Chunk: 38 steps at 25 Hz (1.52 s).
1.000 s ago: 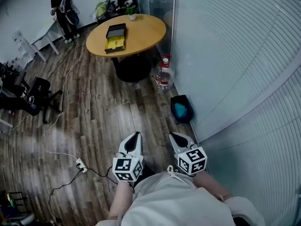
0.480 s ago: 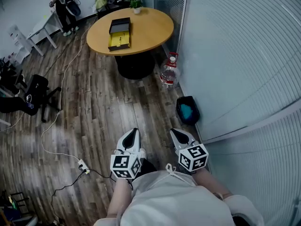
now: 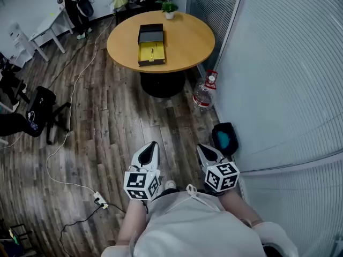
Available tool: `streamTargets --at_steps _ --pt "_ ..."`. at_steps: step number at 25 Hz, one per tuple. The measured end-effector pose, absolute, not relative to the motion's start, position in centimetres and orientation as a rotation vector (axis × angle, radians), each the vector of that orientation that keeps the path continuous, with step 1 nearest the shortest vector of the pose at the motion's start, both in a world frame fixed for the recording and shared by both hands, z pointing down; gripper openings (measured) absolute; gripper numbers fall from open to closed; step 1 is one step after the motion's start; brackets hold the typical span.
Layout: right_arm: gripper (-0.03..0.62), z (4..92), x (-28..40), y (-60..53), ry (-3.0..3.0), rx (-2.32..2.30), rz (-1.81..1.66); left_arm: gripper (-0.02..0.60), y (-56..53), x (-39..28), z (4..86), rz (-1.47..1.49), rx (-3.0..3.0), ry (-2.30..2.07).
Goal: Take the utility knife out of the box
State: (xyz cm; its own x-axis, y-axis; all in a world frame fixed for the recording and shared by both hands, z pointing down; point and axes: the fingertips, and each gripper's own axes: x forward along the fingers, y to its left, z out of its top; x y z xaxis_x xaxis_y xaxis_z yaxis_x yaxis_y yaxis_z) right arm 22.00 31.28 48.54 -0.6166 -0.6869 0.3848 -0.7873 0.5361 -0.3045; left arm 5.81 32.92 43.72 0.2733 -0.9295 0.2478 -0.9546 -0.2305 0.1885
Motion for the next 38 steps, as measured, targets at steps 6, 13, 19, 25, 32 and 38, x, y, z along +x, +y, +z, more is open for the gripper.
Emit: streamTargets --at_steps 6,13,19,25,32,38 --pt "0.0 48.2 15.9 26.6 -2.55 1.222 0.669 0.006 28.5 0.9 43.6 0.114 2.238 -1.746" --pt "0.0 49.0 11.7 21.7 -2.55 1.159 0.639 0.006 24.9 -2.5 43.4 0.095 2.221 -1.775" --pt "0.0 50.7 8.4 14.8 -2.563 1.074 0.644 0.006 18.9 -5.1 44.5 0.104 2.171 -1.824" --pt "0.0 49.7 6.3 4.2 -2.593 1.022 0.627 0.006 8.5 -6.3 43.4 0.111 2.168 -1.858" --pt "0.0 48.9 5.1 -7.5 -2.59 0.974 0.624 0.006 -3.5 -7.0 43.4 0.131 2.131 -1.859" --pt "0.0 50.1 5.2 -15.9 -2.576 0.981 0.644 0.006 -11.5 -7.8 44.3 0.153 2.098 -1.879"
